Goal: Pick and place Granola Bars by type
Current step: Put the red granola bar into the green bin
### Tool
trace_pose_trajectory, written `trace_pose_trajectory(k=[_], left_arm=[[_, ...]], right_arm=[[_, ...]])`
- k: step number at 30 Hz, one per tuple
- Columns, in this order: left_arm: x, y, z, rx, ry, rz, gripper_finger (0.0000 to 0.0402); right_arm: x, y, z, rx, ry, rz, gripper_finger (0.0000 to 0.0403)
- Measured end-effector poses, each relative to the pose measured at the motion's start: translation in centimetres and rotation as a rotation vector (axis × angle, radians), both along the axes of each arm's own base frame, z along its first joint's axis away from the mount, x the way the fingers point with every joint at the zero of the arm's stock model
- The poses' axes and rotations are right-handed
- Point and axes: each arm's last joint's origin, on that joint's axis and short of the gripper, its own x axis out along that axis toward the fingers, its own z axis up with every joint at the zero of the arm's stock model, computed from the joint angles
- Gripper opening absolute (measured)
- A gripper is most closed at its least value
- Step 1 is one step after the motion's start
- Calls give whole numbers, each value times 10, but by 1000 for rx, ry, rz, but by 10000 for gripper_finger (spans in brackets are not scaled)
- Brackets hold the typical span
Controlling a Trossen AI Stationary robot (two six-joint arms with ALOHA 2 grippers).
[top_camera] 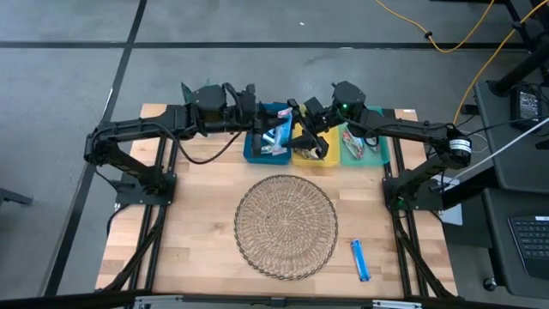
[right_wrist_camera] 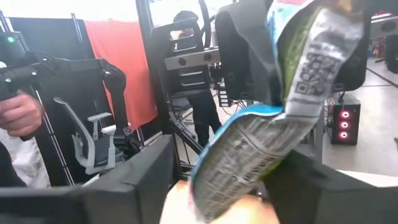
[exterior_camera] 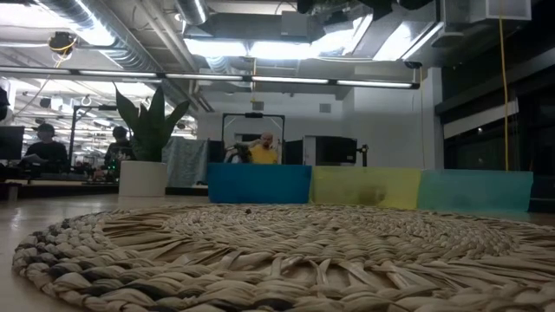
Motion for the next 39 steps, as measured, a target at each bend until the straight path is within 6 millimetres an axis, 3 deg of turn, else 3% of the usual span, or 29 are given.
trace_pose_trajectory(k=[8, 12, 21, 30, 39], left_arm=[[2, 1, -2, -2, 6, 0, 20], [2, 1, -2, -2, 7, -1, 24], [-8, -2, -1, -33, 49, -19, 71], [-36, -7, 7, -52, 105, 17, 143], [-53, -8, -1, -163, 221, 118, 155]], right_arm=[[1, -1, -1, -12, -3, -44, 109], [1, -1, -1, -11, -2, -48, 72], [1, -1, -1, -4, 6, -44, 75], [-1, -1, -3, 2, 33, -22, 64], [-34, -7, -7, -86, 237, -115, 56]])
